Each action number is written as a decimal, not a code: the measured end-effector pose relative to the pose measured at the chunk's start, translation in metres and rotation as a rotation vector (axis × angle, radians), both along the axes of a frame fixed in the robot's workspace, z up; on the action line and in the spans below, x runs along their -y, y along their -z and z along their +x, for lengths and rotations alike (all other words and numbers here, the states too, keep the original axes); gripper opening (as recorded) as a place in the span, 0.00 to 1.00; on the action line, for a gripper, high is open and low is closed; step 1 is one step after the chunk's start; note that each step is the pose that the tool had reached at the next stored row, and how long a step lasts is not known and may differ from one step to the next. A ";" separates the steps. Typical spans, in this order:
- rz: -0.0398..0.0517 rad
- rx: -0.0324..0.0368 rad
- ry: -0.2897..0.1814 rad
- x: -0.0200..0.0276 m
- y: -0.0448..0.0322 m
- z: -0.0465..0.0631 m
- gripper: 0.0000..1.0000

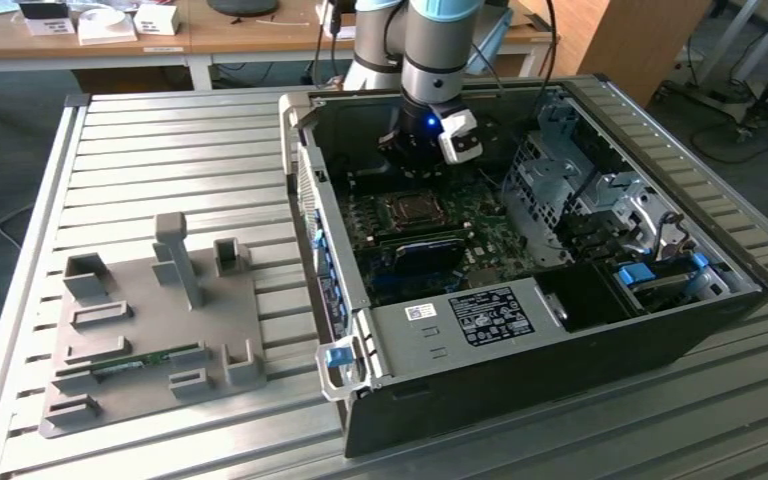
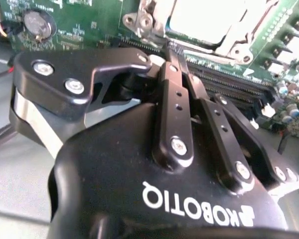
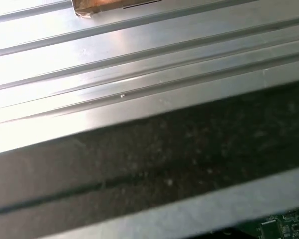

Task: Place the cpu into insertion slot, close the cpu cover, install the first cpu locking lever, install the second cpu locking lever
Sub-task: 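Install the first cpu locking lever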

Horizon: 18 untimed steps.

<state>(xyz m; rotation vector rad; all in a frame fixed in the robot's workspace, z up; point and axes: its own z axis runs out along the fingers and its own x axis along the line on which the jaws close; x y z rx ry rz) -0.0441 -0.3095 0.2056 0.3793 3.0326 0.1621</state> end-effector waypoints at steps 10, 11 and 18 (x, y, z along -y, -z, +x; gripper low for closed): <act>-0.0002 0.0000 0.000 0.0000 -0.0166 0.000 0.11; -0.0002 0.0000 0.000 0.0000 -0.0166 0.000 0.11; -0.0481 -0.0027 -0.020 0.0000 -0.0166 0.000 0.11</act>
